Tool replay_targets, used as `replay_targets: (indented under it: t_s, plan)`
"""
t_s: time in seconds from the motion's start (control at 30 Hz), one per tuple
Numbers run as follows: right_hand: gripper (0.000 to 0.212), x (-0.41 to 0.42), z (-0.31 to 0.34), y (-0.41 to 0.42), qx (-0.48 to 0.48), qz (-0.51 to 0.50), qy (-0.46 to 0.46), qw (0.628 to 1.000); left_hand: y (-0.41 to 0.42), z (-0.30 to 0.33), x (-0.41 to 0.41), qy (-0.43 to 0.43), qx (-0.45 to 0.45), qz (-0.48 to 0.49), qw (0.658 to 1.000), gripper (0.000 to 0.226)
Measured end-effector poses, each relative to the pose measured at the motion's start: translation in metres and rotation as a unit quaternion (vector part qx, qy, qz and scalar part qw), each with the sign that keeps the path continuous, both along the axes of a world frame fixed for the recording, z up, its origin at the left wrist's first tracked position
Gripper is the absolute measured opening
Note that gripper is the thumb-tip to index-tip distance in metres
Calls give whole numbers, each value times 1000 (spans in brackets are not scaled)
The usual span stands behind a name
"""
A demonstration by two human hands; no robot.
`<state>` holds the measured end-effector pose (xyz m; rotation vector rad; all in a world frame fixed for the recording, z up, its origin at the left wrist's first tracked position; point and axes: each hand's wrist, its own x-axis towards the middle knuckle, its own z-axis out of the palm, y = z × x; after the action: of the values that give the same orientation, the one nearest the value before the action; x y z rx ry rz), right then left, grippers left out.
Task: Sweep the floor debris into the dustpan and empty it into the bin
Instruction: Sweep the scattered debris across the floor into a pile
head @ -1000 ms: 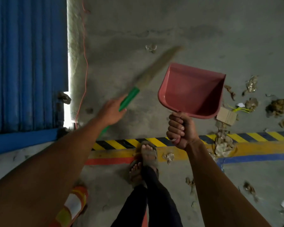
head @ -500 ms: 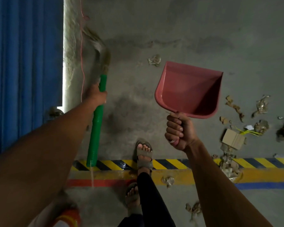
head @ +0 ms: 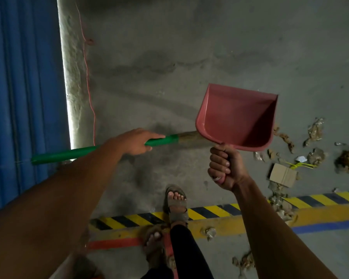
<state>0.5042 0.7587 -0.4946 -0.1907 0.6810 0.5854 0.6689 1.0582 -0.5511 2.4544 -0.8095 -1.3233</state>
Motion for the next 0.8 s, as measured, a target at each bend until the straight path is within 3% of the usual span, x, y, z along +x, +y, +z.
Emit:
replay_targets:
  t_s: [0.2, 0.3, 0.43, 0.63, 0.8]
  plan:
    - [42, 14, 12, -2, 5, -22, -8, 1000, 23, 13, 31, -109, -50, 157, 980, 74]
    - [42, 20, 9, 0, 6, -43, -11, 999, 18, 7, 52, -138, -6, 236, 962, 74]
    - [42, 19, 0, 2, 0, -79, -22, 997, -7, -10, 70, -114, 50, 280, 952, 68]
    - [43, -14, -4, 11, 2, -132, -4, 991, -47, -33, 47, -7, 62, 49, 997, 77]
    - [42, -39, -1, 17, -6, -132, 18, 991, -69, -29, 10, 71, 8, -127, 989, 71]
